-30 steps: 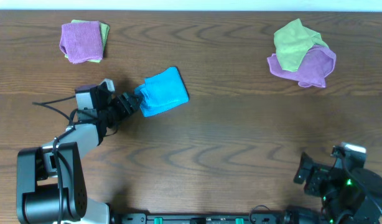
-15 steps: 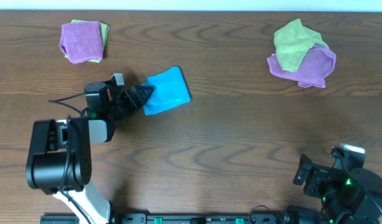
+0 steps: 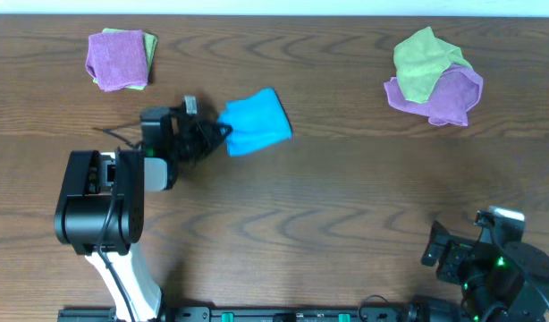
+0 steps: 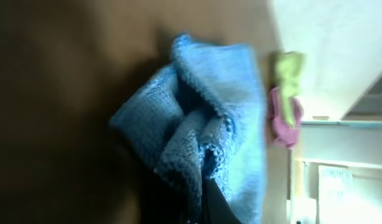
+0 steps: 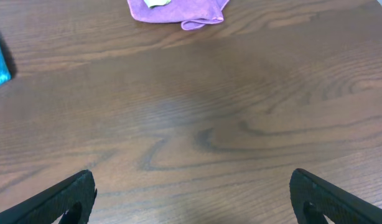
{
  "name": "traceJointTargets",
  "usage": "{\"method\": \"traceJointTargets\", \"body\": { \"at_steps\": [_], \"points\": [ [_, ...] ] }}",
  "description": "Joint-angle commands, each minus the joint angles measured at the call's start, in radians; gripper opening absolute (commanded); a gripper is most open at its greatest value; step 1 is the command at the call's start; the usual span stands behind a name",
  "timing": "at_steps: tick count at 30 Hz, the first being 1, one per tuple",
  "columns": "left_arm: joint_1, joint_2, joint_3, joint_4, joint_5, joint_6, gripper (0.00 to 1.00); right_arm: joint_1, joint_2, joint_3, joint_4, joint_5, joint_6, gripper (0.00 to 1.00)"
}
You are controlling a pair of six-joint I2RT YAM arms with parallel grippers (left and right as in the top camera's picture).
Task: Fold the cloth
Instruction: 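Carry the folded blue cloth with the left gripper to the purple stack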
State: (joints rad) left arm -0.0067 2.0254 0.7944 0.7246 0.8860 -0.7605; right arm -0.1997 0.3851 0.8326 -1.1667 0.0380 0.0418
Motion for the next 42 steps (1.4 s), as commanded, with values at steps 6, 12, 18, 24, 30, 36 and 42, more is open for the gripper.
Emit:
{"method": "traceJointTargets", "body": {
  "at_steps": [6,12,18,24,30,36,42],
  "points": [
    [0.016,-0.006,0.307,0.039,-0.029,-0.049,0.05,-0.008,0.001,-0.003,-0.003,-0.001,0.013,0.99],
    [0.108,-0.008,0.510,-0.007,-0.161,-0.085,0.06,-0.008,0.001,-0.003,-0.003,-0.001,0.013,0.99],
    [0.247,-0.008,0.571,-0.021,-0.243,-0.085,0.06,-0.008,0.001,-0.003,-0.003,-0.001,0.013,0.99],
    [0.365,-0.008,0.571,-0.058,-0.292,-0.109,0.05,-0.008,0.001,-0.003,-0.003,-0.001,0.013,0.99],
    [0.413,-0.008,0.571,-0.082,-0.332,-0.108,0.06,-0.008,0.001,-0.003,-0.003,-0.001,0.013,0.99],
    [0.411,-0.006,0.571,-0.086,-0.395,-0.138,0.06,-0.008,0.001,-0.003,-0.003,-0.001,0.013,0.99],
    [0.392,0.002,0.571,-0.084,-0.477,-0.325,0.06,-0.008,0.001,-0.003,-0.003,-0.001,0.013,0.99]
  ]
}}
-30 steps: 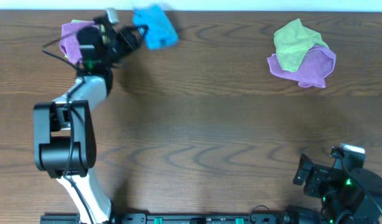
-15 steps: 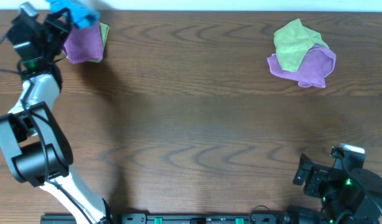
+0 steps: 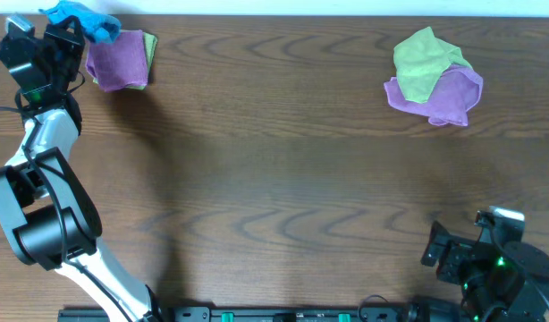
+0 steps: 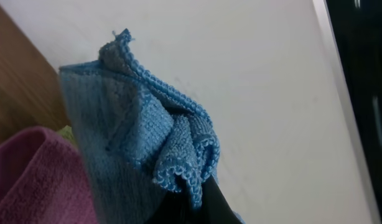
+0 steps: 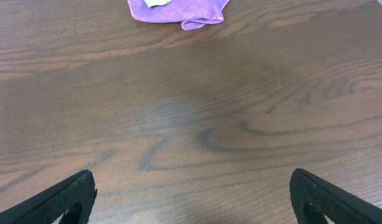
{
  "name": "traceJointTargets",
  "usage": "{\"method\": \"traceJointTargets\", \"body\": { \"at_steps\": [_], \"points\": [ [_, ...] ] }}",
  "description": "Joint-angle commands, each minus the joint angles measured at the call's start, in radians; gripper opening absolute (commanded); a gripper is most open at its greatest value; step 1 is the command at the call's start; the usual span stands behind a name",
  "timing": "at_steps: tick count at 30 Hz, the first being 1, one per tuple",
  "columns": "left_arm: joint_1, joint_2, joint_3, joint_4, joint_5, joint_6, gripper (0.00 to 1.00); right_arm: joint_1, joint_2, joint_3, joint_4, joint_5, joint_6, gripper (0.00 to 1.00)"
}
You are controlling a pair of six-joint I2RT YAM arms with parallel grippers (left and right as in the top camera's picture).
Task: Fold the cloth
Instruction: 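Carry the folded blue cloth with the left gripper to the purple stack, then lower the blue cloth onto the purple stack and adjust with the left gripper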
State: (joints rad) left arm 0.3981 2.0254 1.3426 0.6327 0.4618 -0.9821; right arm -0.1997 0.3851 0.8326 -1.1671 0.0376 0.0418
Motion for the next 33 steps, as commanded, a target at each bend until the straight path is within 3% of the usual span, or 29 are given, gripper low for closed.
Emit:
{"method": "traceJointTargets", "body": {
  "at_steps": [1,13,19,33],
  "points": [
    [-0.020,0.003,0.023,0.010,-0.069,-0.135,0.06,-0.008,0.001,-0.003,-0.003,0.000,0.013,0.99],
    [-0.092,0.102,0.024,0.141,-0.125,-0.282,0.06,-0.008,0.001,-0.003,-0.003,0.000,0.013,0.99],
    [-0.083,0.146,0.024,0.233,-0.136,-0.278,0.06,-0.008,0.001,-0.003,-0.003,0.000,0.013,0.99],
    [-0.082,0.146,0.023,0.091,-0.108,-0.294,0.06,-0.008,0.001,-0.003,-0.003,0.000,0.013,0.99]
  ]
}}
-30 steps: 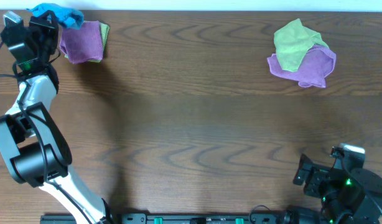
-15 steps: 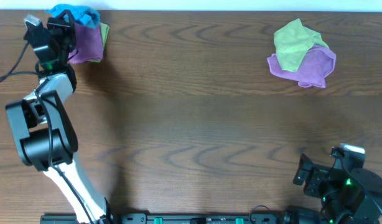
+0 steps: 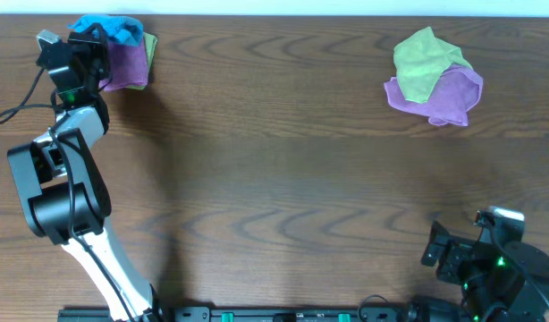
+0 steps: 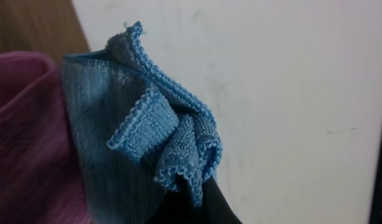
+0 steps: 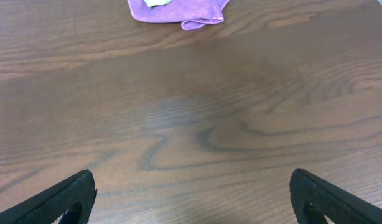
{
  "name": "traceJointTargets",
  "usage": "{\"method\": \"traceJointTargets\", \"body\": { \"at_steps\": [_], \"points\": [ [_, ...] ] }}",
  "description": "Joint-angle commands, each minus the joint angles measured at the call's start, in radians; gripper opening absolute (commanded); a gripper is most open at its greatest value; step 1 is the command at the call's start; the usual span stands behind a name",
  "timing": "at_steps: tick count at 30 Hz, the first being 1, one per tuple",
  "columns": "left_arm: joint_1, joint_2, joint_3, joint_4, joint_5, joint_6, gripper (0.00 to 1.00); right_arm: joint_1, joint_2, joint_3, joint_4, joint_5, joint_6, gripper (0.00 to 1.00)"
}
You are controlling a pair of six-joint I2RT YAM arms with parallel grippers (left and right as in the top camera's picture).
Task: Fold the cloth
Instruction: 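Lower the blue cloth onto the purple stack and adjust with the left gripper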
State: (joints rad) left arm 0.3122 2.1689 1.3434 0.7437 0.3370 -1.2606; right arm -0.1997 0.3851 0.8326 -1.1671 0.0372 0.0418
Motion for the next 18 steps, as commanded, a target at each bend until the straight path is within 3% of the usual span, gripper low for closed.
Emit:
{"method": "traceJointTargets", "body": {
  "at_steps": [1,10,18],
  "points": [
    [0.003,0.002,0.023,-0.037,0.023,-0.032,0.06,-0.008,0.001,-0.003,-0.003,0.000,0.013,0.99],
    [0.003,0.002,0.023,-0.106,0.091,-0.129,0.06,-0.008,0.001,-0.003,-0.003,0.000,0.013,0.99],
    [0.031,0.001,0.021,-0.214,0.204,-0.120,0.06,-0.008,0.001,-0.003,-0.003,0.000,0.013,0.99]
  ]
}}
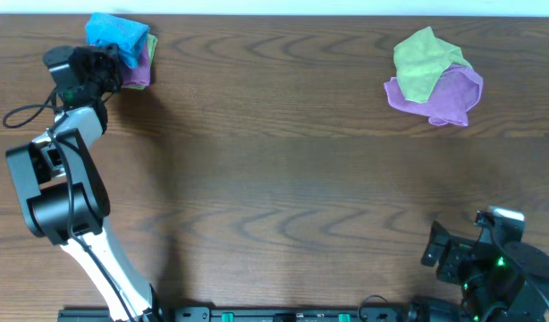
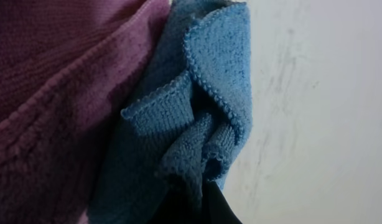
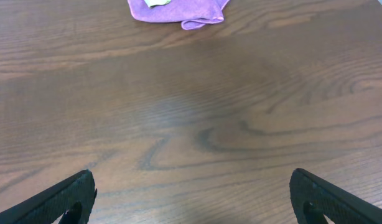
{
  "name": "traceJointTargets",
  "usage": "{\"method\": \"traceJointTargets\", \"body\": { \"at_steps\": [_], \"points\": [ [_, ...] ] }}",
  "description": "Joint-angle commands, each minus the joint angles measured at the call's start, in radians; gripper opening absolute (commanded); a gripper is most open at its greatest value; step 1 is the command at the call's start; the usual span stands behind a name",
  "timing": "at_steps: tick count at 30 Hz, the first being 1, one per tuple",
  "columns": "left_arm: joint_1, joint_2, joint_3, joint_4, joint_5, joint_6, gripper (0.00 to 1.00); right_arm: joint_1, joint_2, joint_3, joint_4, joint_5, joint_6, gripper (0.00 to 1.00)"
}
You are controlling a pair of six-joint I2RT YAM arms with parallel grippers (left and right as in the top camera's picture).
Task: Fold the cloth
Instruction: 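Lower the blue cloth onto the purple stack and adjust with the left gripper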
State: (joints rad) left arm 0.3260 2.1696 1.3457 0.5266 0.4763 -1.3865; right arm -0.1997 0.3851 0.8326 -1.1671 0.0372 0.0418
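The blue cloth (image 1: pixel 116 33) is bunched and folded on top of the purple and green stack (image 1: pixel 139 64) at the table's far left corner. My left gripper (image 1: pixel 103 61) is at its left edge, shut on the blue cloth (image 2: pixel 197 118), whose folds fill the left wrist view beside purple cloth (image 2: pixel 48 93). My right gripper (image 3: pixel 192 199) rests open at the near right, low over bare table.
A crumpled pile of green cloth on purple cloth (image 1: pixel 434 76) lies at the far right; its purple edge (image 3: pixel 178 11) shows in the right wrist view. The table's far edge and a white wall (image 2: pixel 315 112) are just behind the left stack.
My left gripper has lowered the blue cloth further onto the purple and green stack; the cloth now lies over the stack's top rather than hanging above its left part. The right arm is unmoved.
My left gripper first held the blue cloth on the table, right of the stack. Then it held it lifted at the far left corner, beside the stack. Then the cloth was over the stack, and now it rests on it, still gripped.
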Motion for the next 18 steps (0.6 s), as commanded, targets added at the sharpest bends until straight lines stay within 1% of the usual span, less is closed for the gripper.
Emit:
{"method": "traceJointTargets", "body": {
  "at_steps": [1,4,5,11,12,13,15,17,18],
  "points": [
    [0.023,-0.005,0.019,0.005,0.070,0.022,0.06,-0.008,0.001,-0.003,-0.003,0.000,0.013,0.99],
    [0.040,-0.035,0.019,0.004,0.073,0.092,0.06,-0.008,0.001,-0.003,-0.003,0.000,0.013,0.99],
    [0.043,-0.041,0.019,0.000,0.073,0.098,0.06,-0.008,0.001,-0.003,-0.003,0.000,0.013,0.99],
    [0.055,-0.051,0.019,-0.030,0.162,0.079,0.06,-0.008,0.001,-0.003,-0.003,0.000,0.013,0.99],
    [0.056,-0.051,0.019,-0.029,0.165,0.082,0.22,-0.008,0.001,-0.003,-0.003,0.000,0.013,0.99],
    [0.056,-0.051,0.019,-0.029,0.164,0.082,0.35,-0.008,0.001,-0.003,-0.003,0.000,0.013,0.99],
    [0.060,-0.052,0.019,-0.026,0.168,0.082,0.53,-0.008,0.001,-0.003,-0.003,0.000,0.013,0.99],
    [0.063,-0.052,0.019,-0.026,0.172,0.082,0.64,-0.008,0.001,-0.003,-0.003,0.000,0.013,0.99],
    [0.067,-0.052,0.019,-0.025,0.172,0.082,0.72,-0.008,0.001,-0.003,-0.003,0.000,0.013,0.99]
  ]
}}
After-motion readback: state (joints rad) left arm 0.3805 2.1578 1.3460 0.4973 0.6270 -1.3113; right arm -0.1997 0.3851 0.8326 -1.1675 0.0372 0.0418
